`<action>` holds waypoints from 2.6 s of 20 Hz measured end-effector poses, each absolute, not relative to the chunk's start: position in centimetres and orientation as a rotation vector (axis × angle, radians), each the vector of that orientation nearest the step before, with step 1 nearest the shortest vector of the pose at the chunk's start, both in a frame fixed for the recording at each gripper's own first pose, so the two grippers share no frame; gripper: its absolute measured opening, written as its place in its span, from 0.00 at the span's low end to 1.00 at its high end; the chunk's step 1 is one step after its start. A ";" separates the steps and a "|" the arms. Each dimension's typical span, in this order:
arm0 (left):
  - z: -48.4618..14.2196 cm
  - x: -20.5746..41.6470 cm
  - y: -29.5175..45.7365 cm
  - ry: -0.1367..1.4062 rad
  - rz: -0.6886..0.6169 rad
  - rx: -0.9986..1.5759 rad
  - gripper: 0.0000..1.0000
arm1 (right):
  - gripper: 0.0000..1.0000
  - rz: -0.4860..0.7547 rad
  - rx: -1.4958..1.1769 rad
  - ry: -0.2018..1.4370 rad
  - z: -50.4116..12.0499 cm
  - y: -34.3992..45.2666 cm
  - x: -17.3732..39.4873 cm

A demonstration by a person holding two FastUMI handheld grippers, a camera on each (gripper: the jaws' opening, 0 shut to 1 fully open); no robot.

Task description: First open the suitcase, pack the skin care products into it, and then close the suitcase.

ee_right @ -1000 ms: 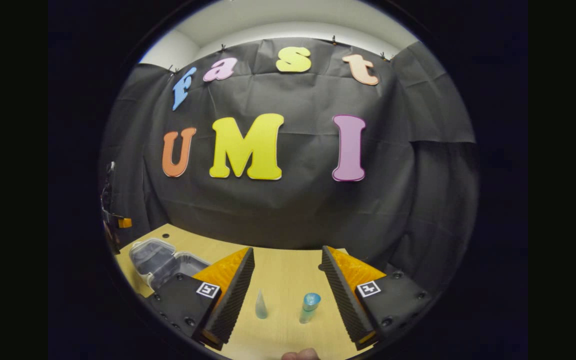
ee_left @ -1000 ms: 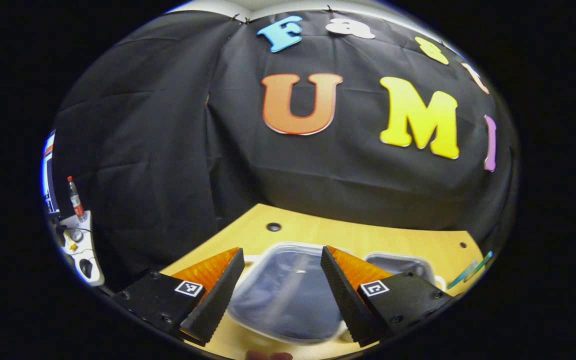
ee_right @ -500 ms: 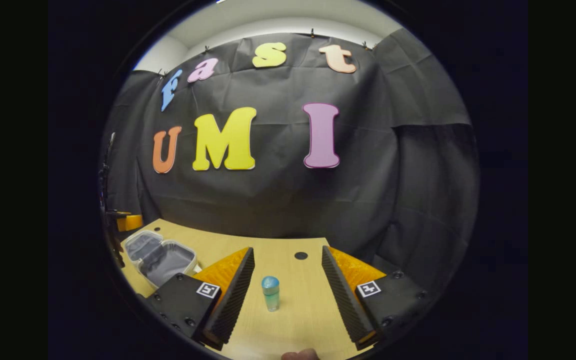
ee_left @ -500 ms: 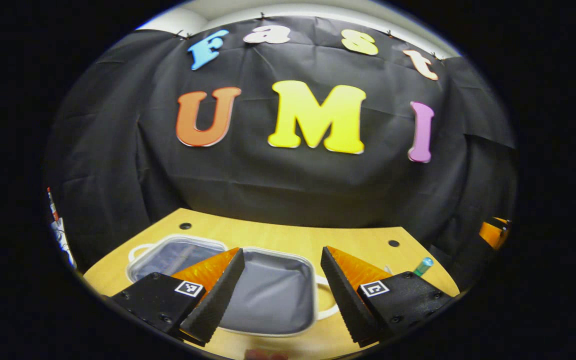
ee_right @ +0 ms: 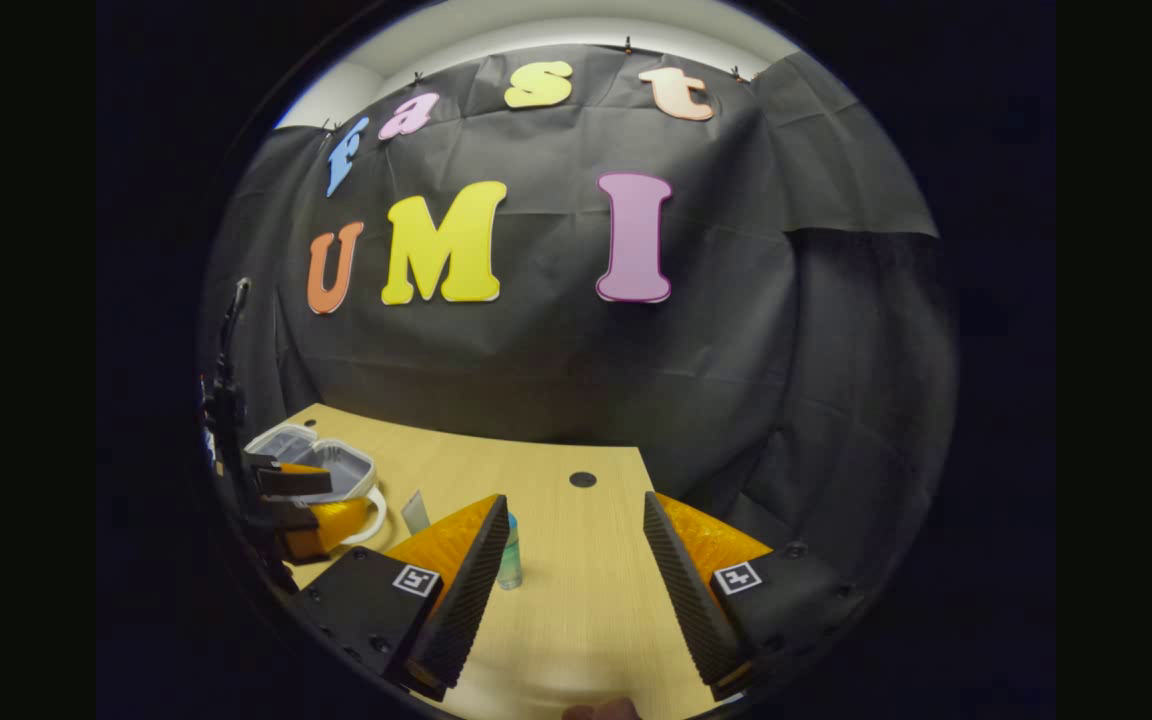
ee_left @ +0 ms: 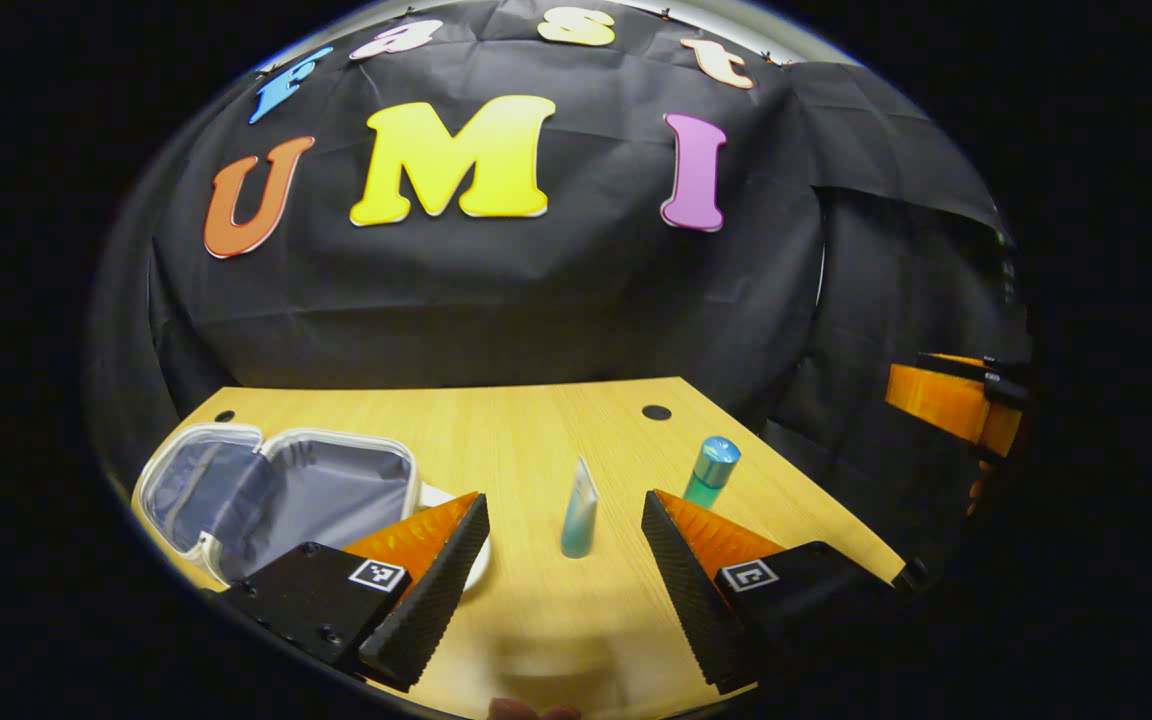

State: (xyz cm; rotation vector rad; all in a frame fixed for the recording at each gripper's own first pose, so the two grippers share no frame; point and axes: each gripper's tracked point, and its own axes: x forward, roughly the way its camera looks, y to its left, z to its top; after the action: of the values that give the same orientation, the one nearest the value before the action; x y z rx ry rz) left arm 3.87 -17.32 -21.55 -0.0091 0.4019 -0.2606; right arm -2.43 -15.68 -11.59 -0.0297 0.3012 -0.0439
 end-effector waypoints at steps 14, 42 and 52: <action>-33.9 10.3 -19.0 0.566 -0.181 0.018 0.93 | 0.81 -0.084 -0.057 0.433 -16.4 -20.6 -2.9; -20.8 1.8 -11.2 0.608 -0.163 -0.127 0.33 | 0.81 0.151 0.081 0.606 -30.0 -7.5 7.8; -19.4 -1.9 -0.8 0.638 0.002 -0.156 0.33 | 0.44 0.098 0.083 0.660 -32.2 -7.2 10.4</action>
State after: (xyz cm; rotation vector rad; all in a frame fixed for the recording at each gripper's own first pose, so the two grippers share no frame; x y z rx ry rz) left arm -1.90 -0.76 -19.44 -0.1556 0.6377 0.0023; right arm 10.37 -7.18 -32.23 0.0832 0.6603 0.0983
